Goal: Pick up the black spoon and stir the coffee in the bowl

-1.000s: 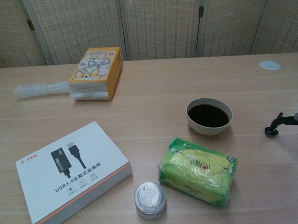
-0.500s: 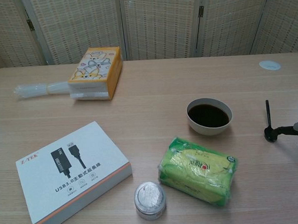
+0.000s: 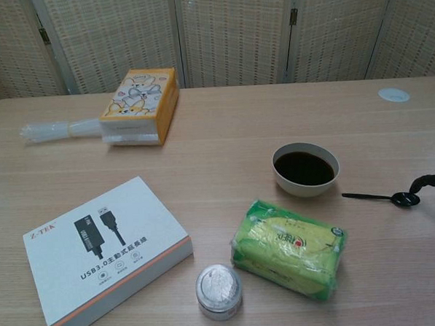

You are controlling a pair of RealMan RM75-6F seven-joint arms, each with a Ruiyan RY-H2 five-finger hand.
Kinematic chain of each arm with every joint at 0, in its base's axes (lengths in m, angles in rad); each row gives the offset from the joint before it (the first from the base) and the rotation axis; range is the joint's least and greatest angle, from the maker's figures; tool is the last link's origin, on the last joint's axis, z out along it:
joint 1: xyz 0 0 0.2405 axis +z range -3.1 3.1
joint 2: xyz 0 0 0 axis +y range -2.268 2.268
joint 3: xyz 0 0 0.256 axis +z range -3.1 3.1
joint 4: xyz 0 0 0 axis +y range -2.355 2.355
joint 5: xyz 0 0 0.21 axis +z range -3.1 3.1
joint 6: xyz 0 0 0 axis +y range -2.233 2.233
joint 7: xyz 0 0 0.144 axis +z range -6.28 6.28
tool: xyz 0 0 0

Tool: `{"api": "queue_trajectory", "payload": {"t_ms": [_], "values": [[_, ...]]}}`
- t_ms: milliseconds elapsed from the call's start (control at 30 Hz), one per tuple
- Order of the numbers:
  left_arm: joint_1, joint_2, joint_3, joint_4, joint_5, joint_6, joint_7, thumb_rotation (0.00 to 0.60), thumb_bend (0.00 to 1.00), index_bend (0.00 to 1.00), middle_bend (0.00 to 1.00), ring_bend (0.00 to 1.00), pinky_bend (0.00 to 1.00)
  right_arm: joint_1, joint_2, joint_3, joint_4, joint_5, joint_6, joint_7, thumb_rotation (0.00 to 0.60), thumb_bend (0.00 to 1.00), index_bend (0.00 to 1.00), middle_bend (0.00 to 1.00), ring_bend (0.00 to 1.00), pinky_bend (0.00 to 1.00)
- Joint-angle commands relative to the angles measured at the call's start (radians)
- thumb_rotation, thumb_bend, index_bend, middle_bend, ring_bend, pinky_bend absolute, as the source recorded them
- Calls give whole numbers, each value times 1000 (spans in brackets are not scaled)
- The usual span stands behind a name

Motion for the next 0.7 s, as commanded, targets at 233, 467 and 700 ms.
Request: {"api": "queue_trajectory", "payload": {"t_ms": [233, 467, 700], "values": [[1, 0, 1, 1, 0, -1, -1, 600, 256, 207, 190, 150, 171, -9, 2, -8, -12, -30, 26, 15, 600, 755, 196, 910, 1000, 965], [1, -2, 2, 3, 1, -3, -2, 600, 256, 207, 190, 150, 171, -10, -6, -13, -7, -19, -2, 0, 600, 755, 196, 910, 1000, 965], [5, -2, 4, 6, -1, -1, -4, 600, 256, 207, 190, 150, 171, -7, -10, -2, 9, 3, -18, -11, 600, 755, 196, 910, 1000, 965]]}}
